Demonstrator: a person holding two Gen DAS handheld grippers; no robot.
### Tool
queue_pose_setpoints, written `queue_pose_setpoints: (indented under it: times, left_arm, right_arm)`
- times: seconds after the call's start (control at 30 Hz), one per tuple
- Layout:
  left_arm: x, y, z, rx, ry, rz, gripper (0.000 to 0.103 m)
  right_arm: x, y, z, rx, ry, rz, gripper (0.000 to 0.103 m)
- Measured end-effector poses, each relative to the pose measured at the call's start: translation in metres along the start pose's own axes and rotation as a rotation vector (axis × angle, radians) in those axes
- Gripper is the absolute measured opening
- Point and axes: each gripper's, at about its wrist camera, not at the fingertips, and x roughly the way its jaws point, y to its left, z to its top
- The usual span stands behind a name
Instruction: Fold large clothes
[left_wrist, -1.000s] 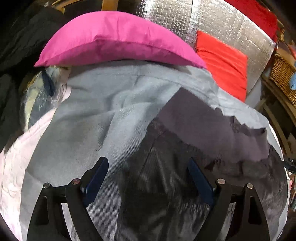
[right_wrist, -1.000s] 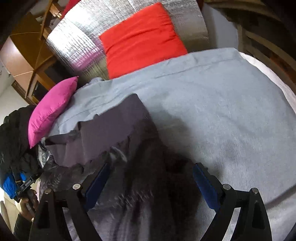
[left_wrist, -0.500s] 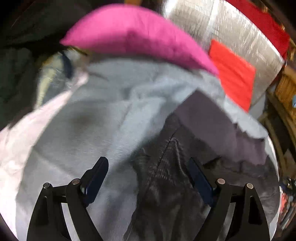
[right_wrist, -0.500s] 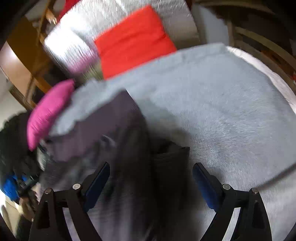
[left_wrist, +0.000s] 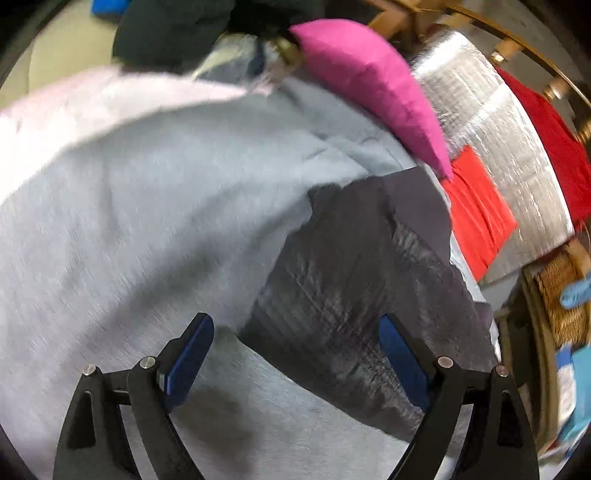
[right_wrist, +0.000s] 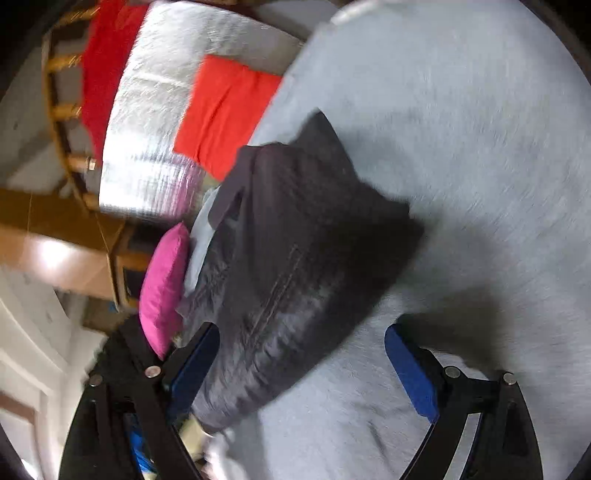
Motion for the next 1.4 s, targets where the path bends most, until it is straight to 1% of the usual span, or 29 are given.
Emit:
queue_pose_setpoints:
  times: [0.07, 0.1, 0.13, 0.17, 0.2, 0.23, 0.27, 0.3, 0.33, 0.43, 0.5, 0.57, 0.6, 0.63, 0.67, 0.7, 0.73, 0.8, 0.83, 0.87, 0.93, 1.0, 1.07, 1.13, 1.2, 1.23, 1.3, 1.37, 1.4]
  left_arm:
    - [0.008, -0.006, 0.0, -0.007, -0.007, 0.002, 0.091]
    - [0.015, -0.009, 0.002, 0.001, 0.001, 0.015, 0.091]
    - [0.02, -0.012, 0.002, 0.009, 0.015, 0.022, 0.077]
    - [0.026, -0.014, 0.005, 0.013, 0.035, 0.036, 0.063]
    - [0.028, -0.017, 0.008, 0.026, 0.059, 0.047, 0.045]
    - [0.025, -0.019, 0.008, 0.037, 0.063, 0.049, 0.036]
    - [0.018, -0.025, 0.009, 0.072, 0.049, 0.056, 0.033]
    - [0.01, -0.029, 0.008, 0.106, 0.021, 0.066, 0.029]
    - [-0.001, -0.032, 0.006, 0.129, -0.011, 0.078, 0.027]
    - [-0.027, -0.025, -0.009, 0.138, -0.042, 0.077, 0.025]
    - [-0.042, -0.014, -0.027, 0.159, -0.04, 0.07, 0.025]
    - [-0.046, -0.006, -0.041, 0.188, -0.03, 0.074, 0.027]
    - [-0.045, 0.002, -0.048, 0.194, -0.014, 0.076, 0.031]
    - [-0.041, 0.005, -0.046, 0.19, -0.006, 0.072, 0.041]
    - [-0.041, 0.012, -0.047, 0.182, 0.0, 0.067, 0.048]
    - [-0.043, 0.019, -0.045, 0.17, 0.008, 0.067, 0.06]
    - [-0.048, 0.026, -0.04, 0.155, 0.015, 0.069, 0.073]
    - [-0.059, 0.035, -0.03, 0.15, 0.012, 0.055, 0.085]
    - [-0.068, 0.039, -0.023, 0.165, 0.001, 0.051, 0.085]
    - [-0.075, 0.041, -0.019, 0.177, -0.024, 0.076, 0.085]
    - [-0.088, 0.04, 0.0, 0.218, -0.114, 0.146, 0.085]
    - [-0.089, 0.032, 0.015, 0.269, -0.124, 0.145, 0.085]
    - [-0.075, 0.008, 0.034, 0.368, -0.093, 0.127, 0.085]
    - [-0.049, -0.033, 0.046, 0.551, -0.06, 0.1, 0.085]
    - [-0.022, -0.072, 0.051, 0.695, -0.023, 0.069, 0.085]
    - [-0.003, -0.09, 0.054, 0.761, 0.029, 0.047, 0.085]
    - [0.024, -0.113, 0.058, 0.826, 0.074, 0.065, 0.085]
    - [0.054, -0.129, 0.06, 0.876, 0.126, 0.104, 0.085]
    - [0.064, -0.134, 0.062, 0.891, 0.123, 0.13, 0.085]
  right_arm:
    - [0.015, 0.005, 0.005, -0.002, 0.003, 0.016, 0.093]
    - [0.02, 0.007, 0.009, -0.014, -0.023, 0.003, 0.093]
    - [0.021, 0.007, 0.011, -0.013, -0.038, -0.009, 0.087]
    - [0.023, 0.005, 0.015, 0.004, -0.052, -0.04, 0.06]
    - [0.028, 0.004, 0.018, 0.015, -0.036, -0.079, 0.038]
    - [0.029, 0.005, 0.02, 0.014, -0.017, -0.081, 0.036]
    - [0.026, 0.013, 0.019, -0.024, -0.019, -0.1, 0.031]
    - [0.021, 0.026, 0.017, -0.09, -0.024, -0.118, 0.029]
    - [0.017, 0.033, 0.014, -0.118, -0.026, -0.121, 0.028]
    - [0.0, 0.054, 0.005, -0.182, -0.036, -0.12, 0.027]
    - [-0.01, 0.054, -0.001, -0.193, -0.034, -0.116, 0.027]
    - [-0.022, 0.04, -0.01, -0.177, -0.017, -0.119, 0.028]
    - [-0.024, 0.03, -0.015, -0.17, -0.002, -0.133, 0.033]
    - [-0.025, 0.02, -0.018, -0.155, 0.007, -0.138, 0.037]
    - [-0.027, 0.005, -0.022, -0.125, 0.014, -0.127, 0.051]
    - [-0.028, -0.008, -0.023, -0.108, 0.019, -0.138, 0.07]
    - [-0.034, -0.015, -0.024, -0.104, 0.015, -0.15, 0.07]
    - [-0.048, -0.021, -0.022, -0.127, 0.0, -0.132, 0.076]
    - [-0.059, -0.019, -0.019, -0.17, -0.008, -0.156, 0.076]
    - [-0.068, -0.017, -0.016, -0.204, -0.013, -0.169, 0.076]
    - [-0.086, -0.011, -0.009, -0.278, -0.028, -0.209, 0.076]
    - [-0.101, 0.004, 0.005, -0.384, -0.06, -0.276, 0.076]
    - [-0.098, 0.032, 0.018, -0.485, -0.079, -0.311, 0.076]
    - [-0.075, 0.074, 0.034, -0.654, -0.06, -0.334, 0.076]
    - [-0.036, 0.108, 0.044, -0.821, 0.01, -0.345, 0.076]
    - [-0.016, 0.118, 0.051, -0.876, 0.064, -0.347, 0.076]
    - [0.024, 0.129, 0.068, -0.918, 0.143, -0.355, 0.076]
    - [0.054, 0.128, 0.087, -0.898, 0.197, -0.377, 0.076]
    - [0.065, 0.126, 0.096, -0.879, 0.208, -0.374, 0.076]
